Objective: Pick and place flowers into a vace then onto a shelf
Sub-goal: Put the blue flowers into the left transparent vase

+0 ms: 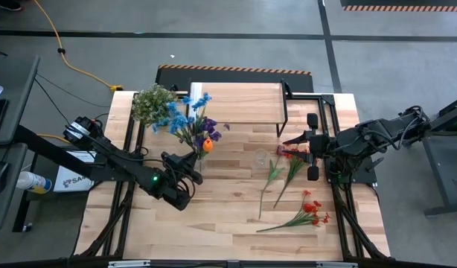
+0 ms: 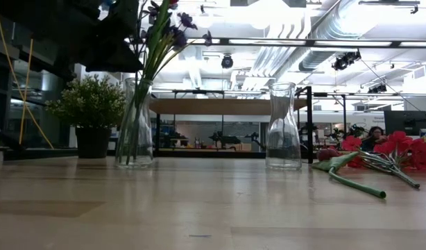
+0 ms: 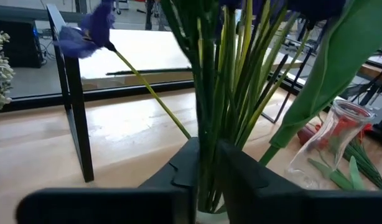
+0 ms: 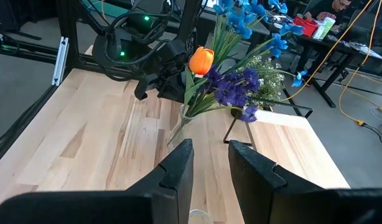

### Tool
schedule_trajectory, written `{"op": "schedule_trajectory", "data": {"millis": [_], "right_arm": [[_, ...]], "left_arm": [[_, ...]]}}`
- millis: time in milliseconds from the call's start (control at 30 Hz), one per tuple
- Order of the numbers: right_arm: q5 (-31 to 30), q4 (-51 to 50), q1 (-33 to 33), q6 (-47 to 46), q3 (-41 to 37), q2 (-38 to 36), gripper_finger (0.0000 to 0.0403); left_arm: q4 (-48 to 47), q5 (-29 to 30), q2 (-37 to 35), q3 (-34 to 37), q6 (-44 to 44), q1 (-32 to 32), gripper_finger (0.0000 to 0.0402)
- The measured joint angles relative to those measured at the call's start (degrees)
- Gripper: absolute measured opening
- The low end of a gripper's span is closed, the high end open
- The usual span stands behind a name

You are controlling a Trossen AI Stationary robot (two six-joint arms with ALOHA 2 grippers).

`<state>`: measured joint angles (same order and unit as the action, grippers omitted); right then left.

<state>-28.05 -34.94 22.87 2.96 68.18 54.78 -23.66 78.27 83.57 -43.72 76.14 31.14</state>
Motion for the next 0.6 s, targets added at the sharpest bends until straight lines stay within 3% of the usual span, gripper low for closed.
{"op": "schedule_trajectory", "data": {"millis": [267, 600], "right_arm": [[0.4, 0.0, 0.0, -0.6, 0.0, 0.0, 0.0094], [1.5, 0.0, 0.0, -0.6, 0.0, 0.0, 0.0094]], "left_arm": [[0.4, -1.0, 0.0, 0.0, 0.2, 0.0, 0.0143], [0.9, -3.0, 0.0, -1.5, -2.6, 0.0, 0.0168]]}}
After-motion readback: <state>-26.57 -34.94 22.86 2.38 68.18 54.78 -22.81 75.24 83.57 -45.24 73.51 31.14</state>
